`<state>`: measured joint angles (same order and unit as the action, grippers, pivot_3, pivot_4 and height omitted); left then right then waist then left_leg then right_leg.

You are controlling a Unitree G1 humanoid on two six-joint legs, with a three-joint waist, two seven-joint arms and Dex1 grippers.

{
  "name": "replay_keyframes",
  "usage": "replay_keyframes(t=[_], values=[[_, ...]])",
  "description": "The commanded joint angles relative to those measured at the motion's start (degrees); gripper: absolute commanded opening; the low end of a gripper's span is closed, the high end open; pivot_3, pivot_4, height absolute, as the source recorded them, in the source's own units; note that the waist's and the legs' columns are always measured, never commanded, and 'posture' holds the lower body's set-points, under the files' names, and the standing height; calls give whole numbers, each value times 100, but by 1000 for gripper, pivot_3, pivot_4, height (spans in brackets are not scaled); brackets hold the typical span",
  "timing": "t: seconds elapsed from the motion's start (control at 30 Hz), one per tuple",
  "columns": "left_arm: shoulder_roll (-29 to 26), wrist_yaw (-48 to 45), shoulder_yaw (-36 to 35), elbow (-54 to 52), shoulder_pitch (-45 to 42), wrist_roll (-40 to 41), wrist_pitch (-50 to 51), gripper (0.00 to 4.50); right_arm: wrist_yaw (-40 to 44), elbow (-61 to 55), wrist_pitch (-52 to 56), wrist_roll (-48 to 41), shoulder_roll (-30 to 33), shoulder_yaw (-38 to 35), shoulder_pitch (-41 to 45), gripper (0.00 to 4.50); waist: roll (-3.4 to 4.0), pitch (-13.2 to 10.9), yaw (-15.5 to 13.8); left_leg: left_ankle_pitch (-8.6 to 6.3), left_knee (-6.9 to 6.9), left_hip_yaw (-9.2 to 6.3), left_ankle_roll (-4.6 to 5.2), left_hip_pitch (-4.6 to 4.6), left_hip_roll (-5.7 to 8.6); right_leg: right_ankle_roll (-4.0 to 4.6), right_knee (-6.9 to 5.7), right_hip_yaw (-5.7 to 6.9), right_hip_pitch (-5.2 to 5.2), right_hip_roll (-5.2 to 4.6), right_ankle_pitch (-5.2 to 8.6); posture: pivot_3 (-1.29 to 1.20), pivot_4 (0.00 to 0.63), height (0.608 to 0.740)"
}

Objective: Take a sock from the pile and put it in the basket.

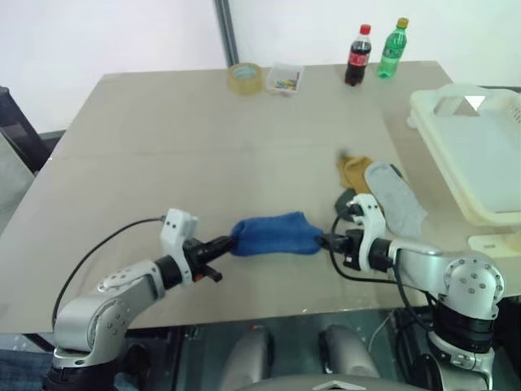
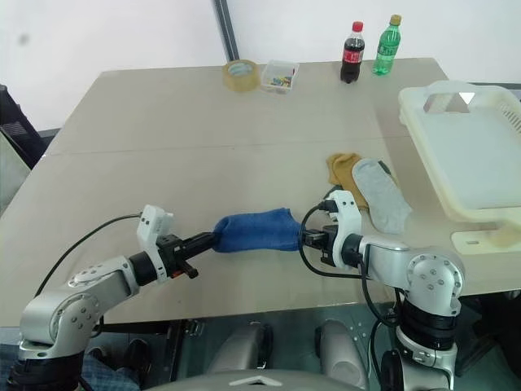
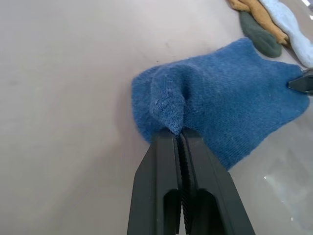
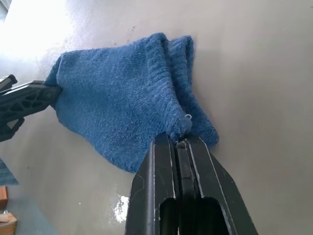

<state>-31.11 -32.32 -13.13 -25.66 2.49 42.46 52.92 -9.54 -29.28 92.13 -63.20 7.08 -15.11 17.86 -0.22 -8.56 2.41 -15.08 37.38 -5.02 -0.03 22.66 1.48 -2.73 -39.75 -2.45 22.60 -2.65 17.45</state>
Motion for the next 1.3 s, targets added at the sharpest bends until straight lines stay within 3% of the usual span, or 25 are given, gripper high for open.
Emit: replay_keyframes(t=[0.03, 0.4, 0.9, 0.93, 1.0, 1.13, 1.3], values=[[27, 12, 0, -47, -52, 33, -136, 41, 2, -62, 37, -10, 6, -57, 71, 0, 0, 0, 6, 0, 0, 0, 0, 0, -1, 0, 0, -1, 0, -1, 0, 0, 150, 740], [229, -58, -307, -205, -200, 729, -172, 41, 52, -35, 36, 170, -110, -15, 105, 0, -2, -2, 3, 0, -1, 0, 0, 1, -3, 0, 1, -1, 1, -1, 0, 0, 150, 740], [226, 25, 444, 339, -375, -70, -545, 41, 127, -102, 36, 227, -108, -26, 137, 0, -3, -3, -2, 0, -2, 0, 0, 1, -2, 0, 3, 0, 1, 8, 0, 0, 150, 740], [257, 71, 465, 394, -419, -137, -566, 0, 152, -116, 37, 204, -96, -24, 132, 466, -3, -3, -3, 0, -2, 0, 0, 1, -1, 0, 2, 0, 1, 8, 0, 0, 150, 740], [300, 114, 482, 467, -480, -195, -598, 0, 179, -135, 36, 188, -81, -27, 127, 900, -4, -3, -4, 0, -2, 1, 0, 2, -1, 0, 4, -1, 1, 7, 0, 0, 150, 740], [352, 119, 537, 547, -527, -285, -645, 0, 346, -273, 27, 239, 91, 103, 124, 2716, -4, -4, 1, 0, -3, 0, 0, 2, -1, 0, 4, -1, 2, 7, 0, 0, 150, 740], [371, 80, 580, 576, -532, -348, -702, 0, 904, -673, -709, 689, 873, 810, 376, 2716, -7, -9, 1, 0, -3, 0, 0, 3, 0, -1, 5, 0, 1, 6, 0, 0, 150, 740]])
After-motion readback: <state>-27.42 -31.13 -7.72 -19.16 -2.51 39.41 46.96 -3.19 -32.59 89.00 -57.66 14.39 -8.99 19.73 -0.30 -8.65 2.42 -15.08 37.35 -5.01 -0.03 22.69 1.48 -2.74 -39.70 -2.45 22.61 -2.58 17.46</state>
